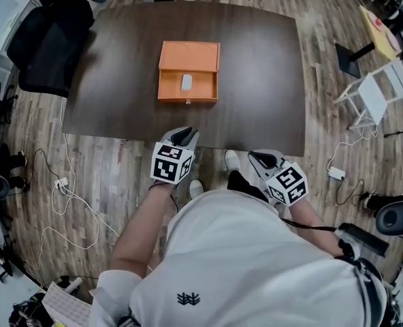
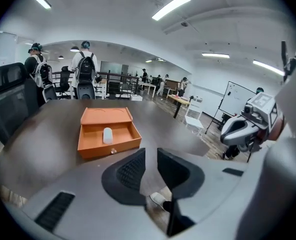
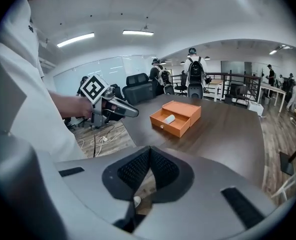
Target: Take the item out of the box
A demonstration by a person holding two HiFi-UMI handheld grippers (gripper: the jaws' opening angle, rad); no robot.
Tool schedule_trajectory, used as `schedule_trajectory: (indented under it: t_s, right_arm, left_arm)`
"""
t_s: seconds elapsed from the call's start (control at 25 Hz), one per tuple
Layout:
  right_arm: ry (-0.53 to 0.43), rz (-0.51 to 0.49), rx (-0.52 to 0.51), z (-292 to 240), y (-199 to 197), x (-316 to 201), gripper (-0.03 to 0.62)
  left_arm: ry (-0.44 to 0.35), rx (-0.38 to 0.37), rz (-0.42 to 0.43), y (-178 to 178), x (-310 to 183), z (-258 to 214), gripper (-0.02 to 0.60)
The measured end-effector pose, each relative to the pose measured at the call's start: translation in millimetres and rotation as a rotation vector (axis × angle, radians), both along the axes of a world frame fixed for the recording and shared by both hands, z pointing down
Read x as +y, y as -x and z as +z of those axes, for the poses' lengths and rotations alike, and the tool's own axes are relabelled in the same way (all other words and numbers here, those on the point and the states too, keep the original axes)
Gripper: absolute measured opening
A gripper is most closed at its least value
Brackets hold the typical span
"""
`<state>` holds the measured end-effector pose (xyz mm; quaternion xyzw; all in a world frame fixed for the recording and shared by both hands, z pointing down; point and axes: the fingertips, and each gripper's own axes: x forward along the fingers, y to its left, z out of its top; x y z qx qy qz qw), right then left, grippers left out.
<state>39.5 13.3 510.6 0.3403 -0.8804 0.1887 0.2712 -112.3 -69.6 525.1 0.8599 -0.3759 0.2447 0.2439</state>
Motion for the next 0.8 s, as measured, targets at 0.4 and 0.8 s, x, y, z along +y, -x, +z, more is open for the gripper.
schedule_trajectory:
  t_s: [0.4,0.8]
  right_arm:
    - [0.028,-0.085,-0.019,5,-62,-99,0.003]
    - [0.103,-0.091,-0.043,29,-124,-141,0.003]
  left_arm:
    - [0.100,-0.095,-0.168,-12,-143,40,0.131]
    - [0.235,-0.292,-0.228,-3,-226,105,0.163]
